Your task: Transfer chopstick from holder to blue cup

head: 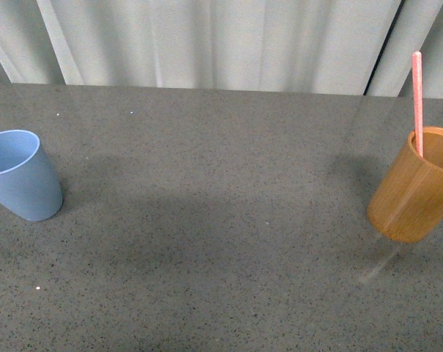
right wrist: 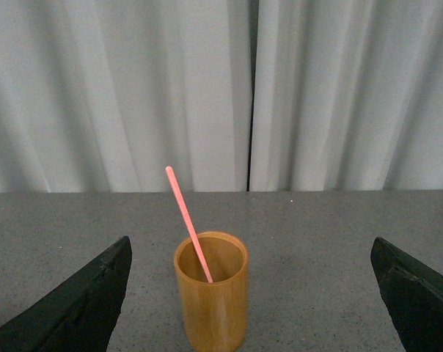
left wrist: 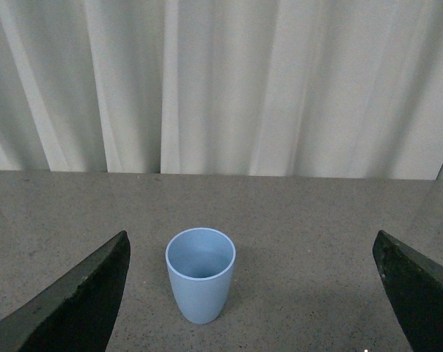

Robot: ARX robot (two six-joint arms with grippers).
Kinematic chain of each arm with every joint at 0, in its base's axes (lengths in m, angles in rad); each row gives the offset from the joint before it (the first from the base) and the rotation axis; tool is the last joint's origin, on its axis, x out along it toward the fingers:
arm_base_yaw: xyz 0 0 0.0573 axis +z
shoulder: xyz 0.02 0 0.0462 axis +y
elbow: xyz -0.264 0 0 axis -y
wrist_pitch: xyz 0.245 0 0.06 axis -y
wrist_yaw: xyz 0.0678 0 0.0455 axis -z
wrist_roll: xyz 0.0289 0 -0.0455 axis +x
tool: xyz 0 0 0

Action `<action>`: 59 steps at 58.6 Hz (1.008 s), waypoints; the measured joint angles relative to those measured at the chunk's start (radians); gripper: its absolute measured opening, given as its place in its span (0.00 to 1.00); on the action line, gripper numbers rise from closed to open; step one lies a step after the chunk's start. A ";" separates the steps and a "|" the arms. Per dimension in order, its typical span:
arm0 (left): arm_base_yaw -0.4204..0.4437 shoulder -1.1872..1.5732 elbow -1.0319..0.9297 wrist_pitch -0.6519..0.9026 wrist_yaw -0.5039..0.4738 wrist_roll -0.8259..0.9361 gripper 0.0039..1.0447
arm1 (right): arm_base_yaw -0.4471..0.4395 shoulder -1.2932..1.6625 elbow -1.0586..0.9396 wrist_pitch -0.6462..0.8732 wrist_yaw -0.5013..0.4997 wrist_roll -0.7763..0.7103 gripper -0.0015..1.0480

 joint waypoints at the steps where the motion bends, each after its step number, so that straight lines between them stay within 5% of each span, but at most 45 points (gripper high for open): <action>1: 0.000 0.000 0.000 0.000 0.000 0.000 0.94 | 0.000 0.000 0.000 0.000 0.001 0.000 0.90; 59: 0.000 0.000 0.000 0.000 0.000 0.000 0.94 | 0.000 0.000 0.000 0.000 0.000 0.000 0.90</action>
